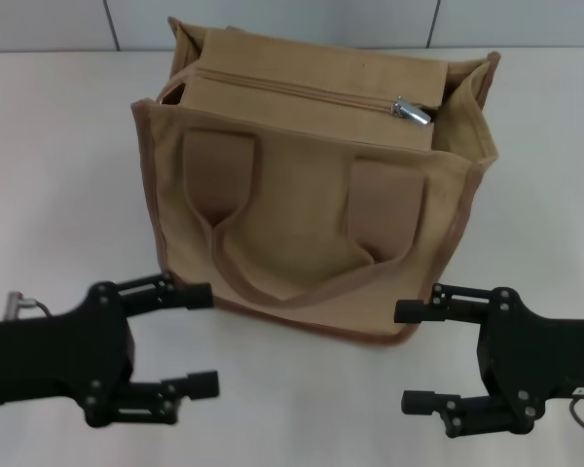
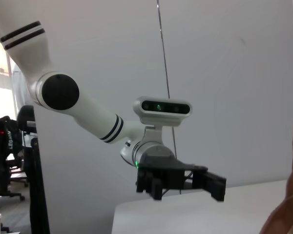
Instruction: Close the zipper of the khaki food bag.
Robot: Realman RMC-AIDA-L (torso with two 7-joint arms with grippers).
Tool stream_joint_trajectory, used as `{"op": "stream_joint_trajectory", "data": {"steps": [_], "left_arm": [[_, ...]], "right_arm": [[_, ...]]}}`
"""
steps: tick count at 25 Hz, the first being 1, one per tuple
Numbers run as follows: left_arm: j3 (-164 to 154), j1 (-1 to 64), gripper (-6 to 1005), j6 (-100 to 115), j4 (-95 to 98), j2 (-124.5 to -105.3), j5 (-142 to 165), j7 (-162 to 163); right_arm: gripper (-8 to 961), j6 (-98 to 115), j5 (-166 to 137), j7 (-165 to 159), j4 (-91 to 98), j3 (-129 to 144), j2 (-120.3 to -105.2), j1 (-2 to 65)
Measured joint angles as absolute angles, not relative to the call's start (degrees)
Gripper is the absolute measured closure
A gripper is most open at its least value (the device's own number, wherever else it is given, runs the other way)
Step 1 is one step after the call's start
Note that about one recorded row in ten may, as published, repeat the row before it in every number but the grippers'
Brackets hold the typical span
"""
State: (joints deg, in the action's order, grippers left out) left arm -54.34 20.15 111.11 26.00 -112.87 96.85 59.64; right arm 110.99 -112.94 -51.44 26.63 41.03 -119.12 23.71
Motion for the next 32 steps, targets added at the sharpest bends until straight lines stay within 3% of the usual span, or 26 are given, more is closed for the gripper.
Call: {"op": "stream_joint_trajectory", "data": {"steps": [6,32], "left_arm": [[-55.3,20.4,170,108.2,25.3,-114.04,100.1,57.6],[-55.3,20.6,172,108.0,25.8,-114.0,101.2,57.3]], "right_arm": [[170,107.5,-113.2,-50.1,23.4,41.9,-119.18,24.3],[168,106.3,-113.2,-50.0,21.6,42.5,-119.36,25.7]]}}
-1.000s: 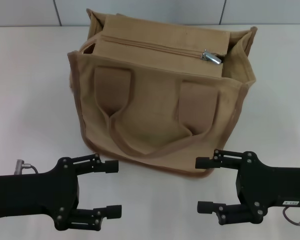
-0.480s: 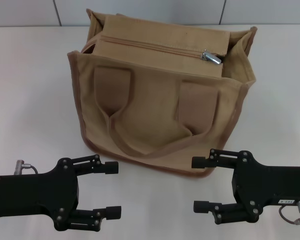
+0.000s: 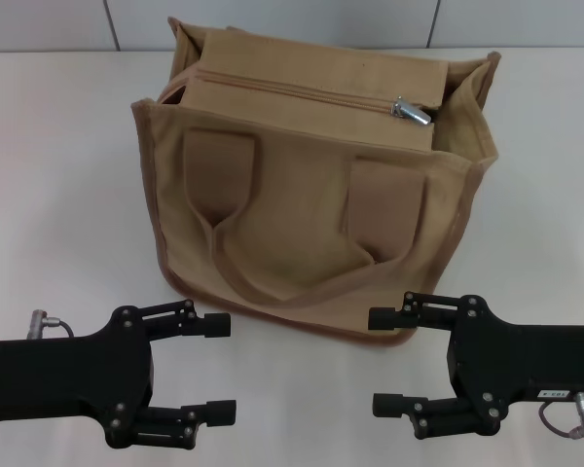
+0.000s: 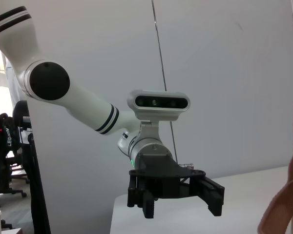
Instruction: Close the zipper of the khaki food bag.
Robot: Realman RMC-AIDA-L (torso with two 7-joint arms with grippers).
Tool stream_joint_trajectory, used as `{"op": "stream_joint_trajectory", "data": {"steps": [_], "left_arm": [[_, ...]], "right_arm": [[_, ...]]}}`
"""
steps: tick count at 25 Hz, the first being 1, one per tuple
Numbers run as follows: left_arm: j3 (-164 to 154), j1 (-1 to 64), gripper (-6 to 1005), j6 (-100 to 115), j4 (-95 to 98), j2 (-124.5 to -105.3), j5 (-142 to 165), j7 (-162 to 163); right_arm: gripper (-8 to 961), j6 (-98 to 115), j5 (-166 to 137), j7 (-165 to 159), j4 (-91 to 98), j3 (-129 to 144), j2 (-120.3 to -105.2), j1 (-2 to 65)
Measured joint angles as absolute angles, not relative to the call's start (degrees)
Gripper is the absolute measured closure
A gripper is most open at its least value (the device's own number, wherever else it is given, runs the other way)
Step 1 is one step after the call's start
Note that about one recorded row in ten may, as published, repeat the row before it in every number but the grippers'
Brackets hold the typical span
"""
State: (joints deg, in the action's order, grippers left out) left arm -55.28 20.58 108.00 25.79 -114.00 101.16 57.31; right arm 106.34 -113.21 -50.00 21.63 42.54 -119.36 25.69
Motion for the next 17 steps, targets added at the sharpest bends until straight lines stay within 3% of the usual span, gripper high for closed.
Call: {"op": "stream_joint_trajectory", "data": {"steps": [17], "left_arm": [[-55.4,20.7,172,108.3,25.8,-113.74,101.2,57.3]], "right_arm": [[169,106.3,-112.8,-50.0,21.6,42.5,-119.35,25.8]]}}
